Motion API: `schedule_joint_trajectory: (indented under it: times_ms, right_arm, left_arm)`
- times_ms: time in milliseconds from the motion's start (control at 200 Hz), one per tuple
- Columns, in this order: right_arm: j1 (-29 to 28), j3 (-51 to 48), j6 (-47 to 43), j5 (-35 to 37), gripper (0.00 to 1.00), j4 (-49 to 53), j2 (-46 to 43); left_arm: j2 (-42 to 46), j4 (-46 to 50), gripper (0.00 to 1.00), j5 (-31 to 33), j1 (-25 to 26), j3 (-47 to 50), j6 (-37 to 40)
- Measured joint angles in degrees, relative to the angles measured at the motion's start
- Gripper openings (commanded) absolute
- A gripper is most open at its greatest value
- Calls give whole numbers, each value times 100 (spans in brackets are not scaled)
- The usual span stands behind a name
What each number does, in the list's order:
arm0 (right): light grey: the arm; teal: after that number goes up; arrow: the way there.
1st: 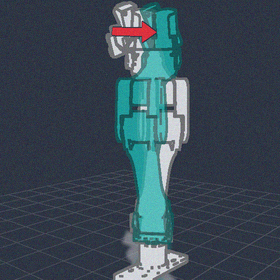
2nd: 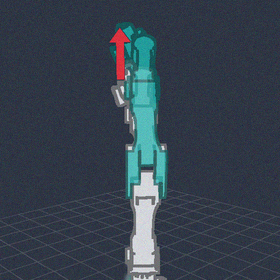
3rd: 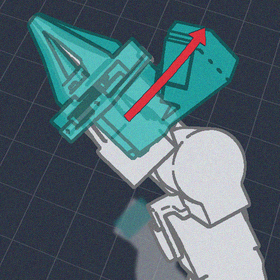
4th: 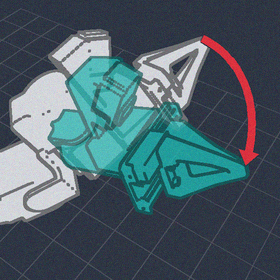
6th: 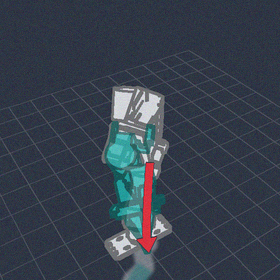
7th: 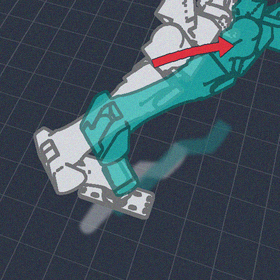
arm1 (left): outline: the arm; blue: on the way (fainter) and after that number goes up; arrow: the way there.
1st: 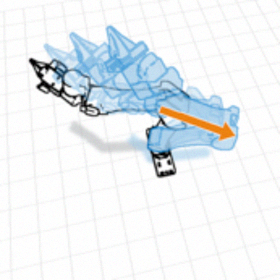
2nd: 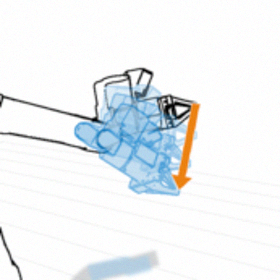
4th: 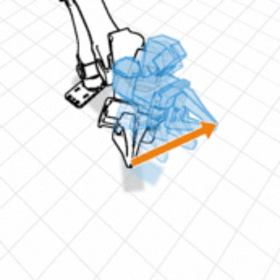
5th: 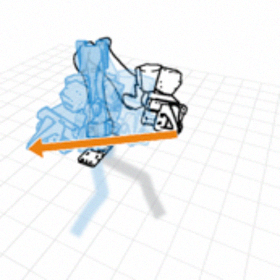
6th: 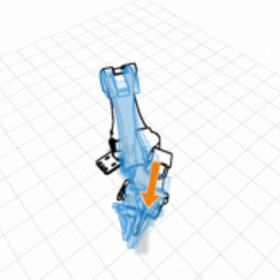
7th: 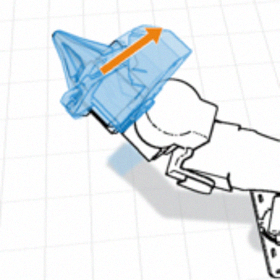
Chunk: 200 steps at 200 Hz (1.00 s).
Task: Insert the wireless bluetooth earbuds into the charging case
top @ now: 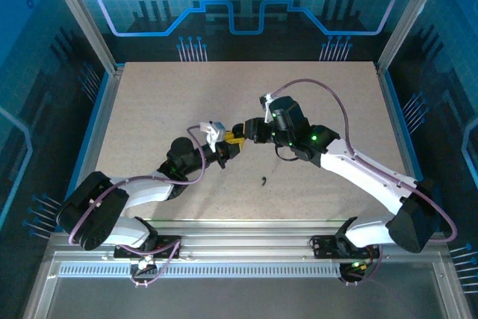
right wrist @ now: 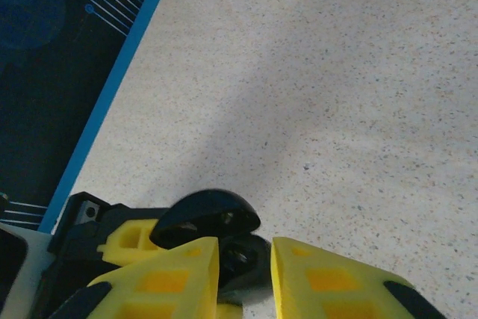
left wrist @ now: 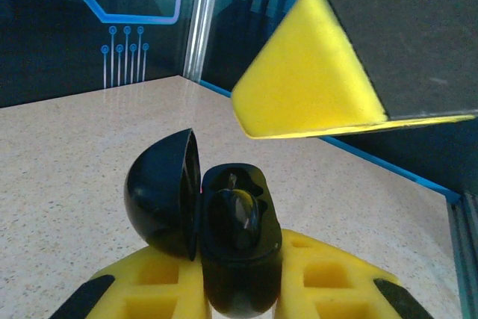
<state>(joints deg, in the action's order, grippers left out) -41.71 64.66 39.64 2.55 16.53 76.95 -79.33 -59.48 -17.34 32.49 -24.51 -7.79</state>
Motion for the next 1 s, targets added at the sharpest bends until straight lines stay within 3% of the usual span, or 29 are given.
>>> schedule_joint_trajectory:
  times_ms: [285, 525, 645, 855, 1001]
  right_arm:
    - [55, 42, 24, -20, 32, 520, 254]
    - [400, 437, 612, -149, 33, 1961, 599]
    - [472, 199, 1456, -413, 33, 2398, 629]
    - [275, -1235, 3547, -942, 32, 2164, 514]
    - [109, -1191, 4684, -863, 32, 2400, 531]
  left_arm:
    - [201, 162, 19, 715, 4, 35, -118]
    - [608, 603, 19, 1141, 4, 101, -120]
    - [872, 879, 19, 1340, 4, 186, -120]
    - [1196, 1193, 19, 1606, 4, 407, -120]
    - [1296, 1333, 19, 1740, 4, 542, -136]
